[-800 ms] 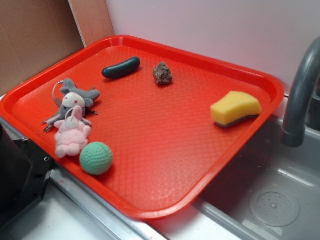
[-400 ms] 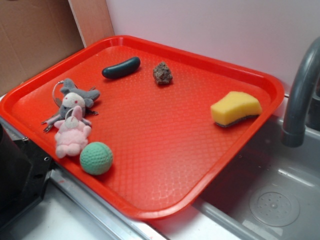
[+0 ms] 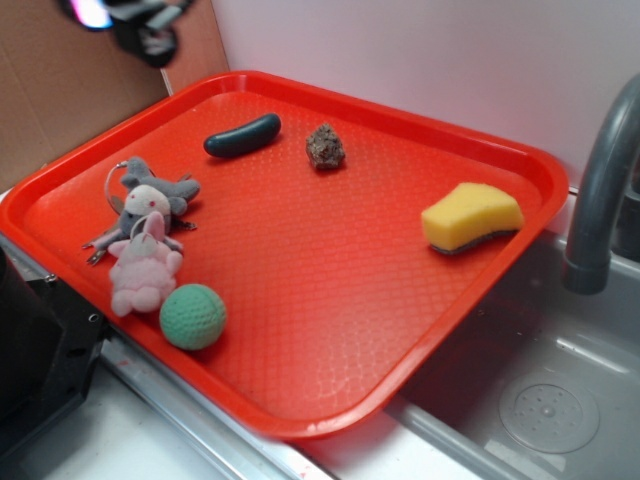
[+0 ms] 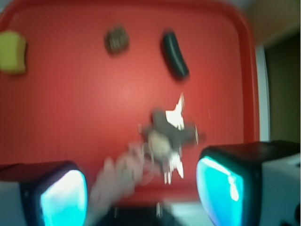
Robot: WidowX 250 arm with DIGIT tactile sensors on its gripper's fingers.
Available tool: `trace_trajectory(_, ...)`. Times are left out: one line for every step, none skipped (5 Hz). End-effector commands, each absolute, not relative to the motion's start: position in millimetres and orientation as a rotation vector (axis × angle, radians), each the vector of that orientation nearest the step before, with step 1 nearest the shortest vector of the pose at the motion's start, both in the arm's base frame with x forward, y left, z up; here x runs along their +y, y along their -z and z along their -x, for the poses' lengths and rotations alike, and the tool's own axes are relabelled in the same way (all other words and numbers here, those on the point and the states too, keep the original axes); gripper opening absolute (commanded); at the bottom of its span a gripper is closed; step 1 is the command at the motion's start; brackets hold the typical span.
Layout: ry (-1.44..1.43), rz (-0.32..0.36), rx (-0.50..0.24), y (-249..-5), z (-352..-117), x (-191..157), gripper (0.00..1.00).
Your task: Grab the rock.
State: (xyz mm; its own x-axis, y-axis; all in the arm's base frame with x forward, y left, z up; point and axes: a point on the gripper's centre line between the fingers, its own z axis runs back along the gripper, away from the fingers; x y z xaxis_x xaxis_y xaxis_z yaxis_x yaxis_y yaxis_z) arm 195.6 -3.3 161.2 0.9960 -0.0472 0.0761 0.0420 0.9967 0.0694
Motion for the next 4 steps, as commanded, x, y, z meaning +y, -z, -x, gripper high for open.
trace_trajectory(0.167, -0.129, -0.14, -144, -231, -13, 1.0)
trace_trajectory(0.167, -0.129, -0.14, -144, -231, -13, 1.0)
trace_trajectory(0.167, -0.129, -0.14, -144, -231, -13, 1.0)
trace_trajectory(0.244, -0.083, -0.139, -101, -266, -7, 1.0)
